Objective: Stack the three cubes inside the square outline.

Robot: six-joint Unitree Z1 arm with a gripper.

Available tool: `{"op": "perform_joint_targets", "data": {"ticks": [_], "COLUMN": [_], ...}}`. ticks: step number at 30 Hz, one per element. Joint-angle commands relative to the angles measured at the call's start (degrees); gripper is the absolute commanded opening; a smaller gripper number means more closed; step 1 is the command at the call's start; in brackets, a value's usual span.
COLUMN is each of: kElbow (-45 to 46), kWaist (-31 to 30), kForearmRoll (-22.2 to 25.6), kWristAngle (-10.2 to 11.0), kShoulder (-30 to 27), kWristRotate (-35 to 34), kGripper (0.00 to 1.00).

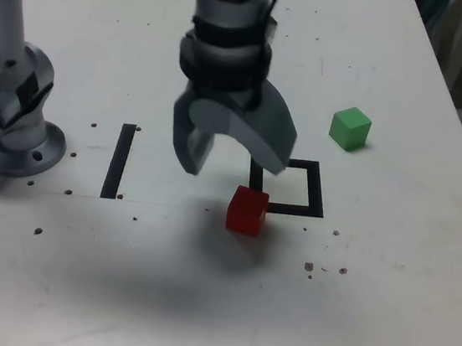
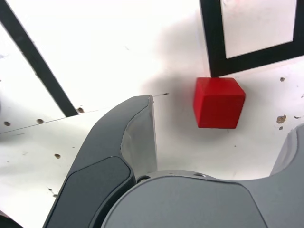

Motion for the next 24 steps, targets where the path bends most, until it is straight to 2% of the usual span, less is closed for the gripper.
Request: {"op": "perform_joint_targets", "data": {"ticks": [1,12,19,24], "kElbow": [-0.68,-0.86,-0.25,-0.24], "kWaist": [-1.16,-2.53,-2.54,-2.54], "kForearmRoll": [-0.41,-2.1,-3.2,-4.07], "kWristAngle": [0.0,0.16,1.8,1.82], "kShoulder": [1.57,6.06,7.25,7.58], "kWristRotate": [-0.37,-1.35,-4.56,-4.67], "kGripper": [0.95,0.94,0.87,0.82]}}
